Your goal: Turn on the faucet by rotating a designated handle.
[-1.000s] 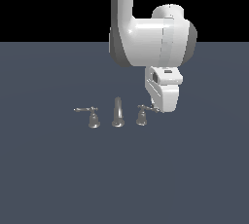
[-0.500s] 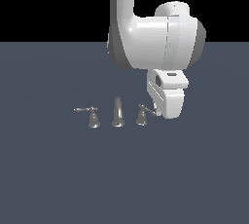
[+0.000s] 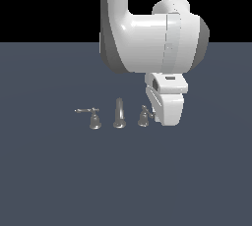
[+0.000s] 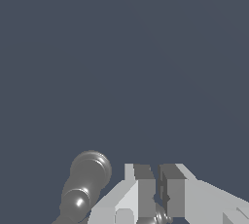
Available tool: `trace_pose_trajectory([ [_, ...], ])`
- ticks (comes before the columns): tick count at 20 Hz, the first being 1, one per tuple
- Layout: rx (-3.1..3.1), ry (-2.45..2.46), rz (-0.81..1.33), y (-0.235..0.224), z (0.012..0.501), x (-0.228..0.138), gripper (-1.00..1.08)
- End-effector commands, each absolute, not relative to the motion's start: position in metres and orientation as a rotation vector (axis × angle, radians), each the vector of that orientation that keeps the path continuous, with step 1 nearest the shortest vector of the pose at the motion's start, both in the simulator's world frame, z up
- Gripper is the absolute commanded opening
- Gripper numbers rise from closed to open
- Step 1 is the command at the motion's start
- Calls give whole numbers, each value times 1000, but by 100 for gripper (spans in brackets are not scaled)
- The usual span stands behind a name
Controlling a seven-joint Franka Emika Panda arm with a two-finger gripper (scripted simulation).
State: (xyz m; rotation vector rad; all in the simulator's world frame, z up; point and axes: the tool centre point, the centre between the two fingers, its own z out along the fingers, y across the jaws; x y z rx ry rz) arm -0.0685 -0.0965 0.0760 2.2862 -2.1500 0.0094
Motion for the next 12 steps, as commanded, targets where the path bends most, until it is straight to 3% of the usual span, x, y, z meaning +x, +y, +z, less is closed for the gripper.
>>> trace_pose_trajectory([
  [1,2286,-2150,9,-96,76,-69,-100],
  [12,2325,-2113,0,-30,77,-60,-100],
])
